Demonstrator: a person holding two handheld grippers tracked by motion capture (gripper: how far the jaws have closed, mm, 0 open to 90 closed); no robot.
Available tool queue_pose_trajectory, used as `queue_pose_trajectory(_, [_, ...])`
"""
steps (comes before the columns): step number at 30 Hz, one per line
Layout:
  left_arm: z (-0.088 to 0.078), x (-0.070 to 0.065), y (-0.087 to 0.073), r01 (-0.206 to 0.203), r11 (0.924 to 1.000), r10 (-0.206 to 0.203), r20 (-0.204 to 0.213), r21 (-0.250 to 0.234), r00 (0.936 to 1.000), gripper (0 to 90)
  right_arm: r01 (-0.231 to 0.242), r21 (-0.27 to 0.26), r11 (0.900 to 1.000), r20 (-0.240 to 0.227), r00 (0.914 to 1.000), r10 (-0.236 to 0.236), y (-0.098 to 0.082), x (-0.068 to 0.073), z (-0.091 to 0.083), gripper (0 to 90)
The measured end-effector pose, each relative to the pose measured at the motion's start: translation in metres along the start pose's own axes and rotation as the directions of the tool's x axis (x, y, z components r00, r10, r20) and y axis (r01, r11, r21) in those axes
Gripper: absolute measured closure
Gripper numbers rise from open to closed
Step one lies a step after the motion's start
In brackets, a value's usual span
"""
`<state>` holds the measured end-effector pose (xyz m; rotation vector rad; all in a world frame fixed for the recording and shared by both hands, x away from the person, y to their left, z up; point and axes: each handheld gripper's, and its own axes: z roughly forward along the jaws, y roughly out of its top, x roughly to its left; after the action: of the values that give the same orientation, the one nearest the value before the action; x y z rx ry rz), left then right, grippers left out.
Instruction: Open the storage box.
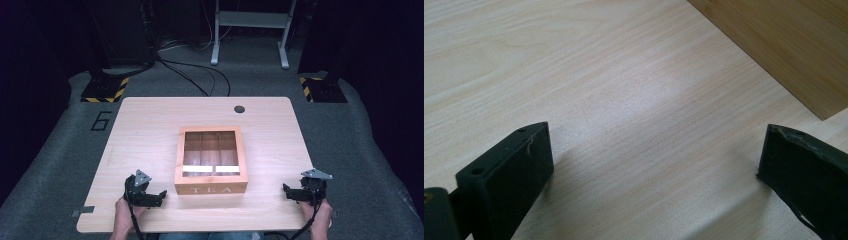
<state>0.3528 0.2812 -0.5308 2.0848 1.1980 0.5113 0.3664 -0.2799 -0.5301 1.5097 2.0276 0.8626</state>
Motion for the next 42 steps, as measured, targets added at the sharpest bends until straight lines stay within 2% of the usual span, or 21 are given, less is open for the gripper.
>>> queue_pose_trajectory(3, [0.0, -0.001, -0.001, 0.006, 0.9997, -0.006, -0.009, -0.024, 0.9999, 0.5, 0.004, -0.001, 1.0, -0.001, 1.0, -0.004, 0.0, -0.001, 0.0, 0.0])
queue_pose_trajectory(6, [-0.004, 0.001, -0.002, 0.015, 0.9993, -0.014, 0.023, -0.034, 0.9996, 0.3, 0.004, 0.002, 1.0, 0.0, 1.0, -0.004, 0.0, 0.0, 0.0, 0.0])
queue_pose_trajectory(11, [-0.007, -0.002, -0.003, 0.032, 0.9975, -0.029, 0.037, -0.063, 0.9989, 0.2, 0.005, 0.002, 1.0, 0.001, 1.0, -0.005, 0.0, 0.0, 0.0, 0.0])
queue_pose_trajectory(12, [-0.012, -0.005, -0.001, 0.029, 0.9966, -0.024, 0.057, -0.077, 0.9981, 0.1, -0.003, -0.002, 1.0, 0.0, 1.0, 0.003, 0.0, 0.0, 0.0, 0.0])
queue_pose_trajectory(17, [-0.018, -0.01, 0.004, 0.024, 0.9927, -0.015, 0.079, -0.119, 0.9968, 0.2, -0.001, -0.001, 1.0, 0.002, 1.0, 0.001, 0.0, 0.0, 0.0, 0.0])
queue_pose_trajectory(18, [-0.021, -0.013, 0.007, 0.027, 0.9908, -0.014, 0.1, -0.133, 0.9949, 0.2, 0.004, 0.0, 1.0, 0.002, 1.0, -0.004, 0.0, 0.0, 0.0, 0.0])
queue_pose_trajectory(25, [-0.024, -0.026, 0.018, -0.014, 0.9837, 0.038, 0.131, -0.179, 0.9907, 0.3, 0.004, 0.0, 1.0, 0.002, 1.0, -0.004, 0.0, 0.0, 0.0, 0.0])
queue_pose_trajectory(27, [-0.022, -0.033, 0.024, -0.052, 0.9825, 0.08, 0.152, -0.179, 0.9851, 0.3, 0.004, -0.001, 1.0, 0.002, 1.0, -0.004, 0.0, 0.0, 0.0, 0.0])
queue_pose_trajectory(29, [-0.019, -0.037, 0.027, -0.06, 0.9813, 0.09, 0.157, -0.183, 0.9835, 0.3, 0.003, 0.002, 1.0, 0.002, 1.0, -0.003, 0.0, 0.0, 0.0, 0.0])
queue_pose_trajectory(33, [-0.015, -0.042, 0.029, -0.054, 0.98, 0.089, 0.18, -0.192, 0.9796, 0.2, 0.003, 0.002, 1.0, 0.002, 1.0, -0.003, 0.0, 0.0, 0.0, 0.0])
queue_pose_trajectory(42, [-0.011, -0.046, 0.035, -0.034, 0.9755, 0.079, 0.202, -0.218, 0.9761, 0.0, 0.005, -0.001, 1.0, 0.001, 1.0, -0.005, 0.0, 0.0, 0.0, 0.0])
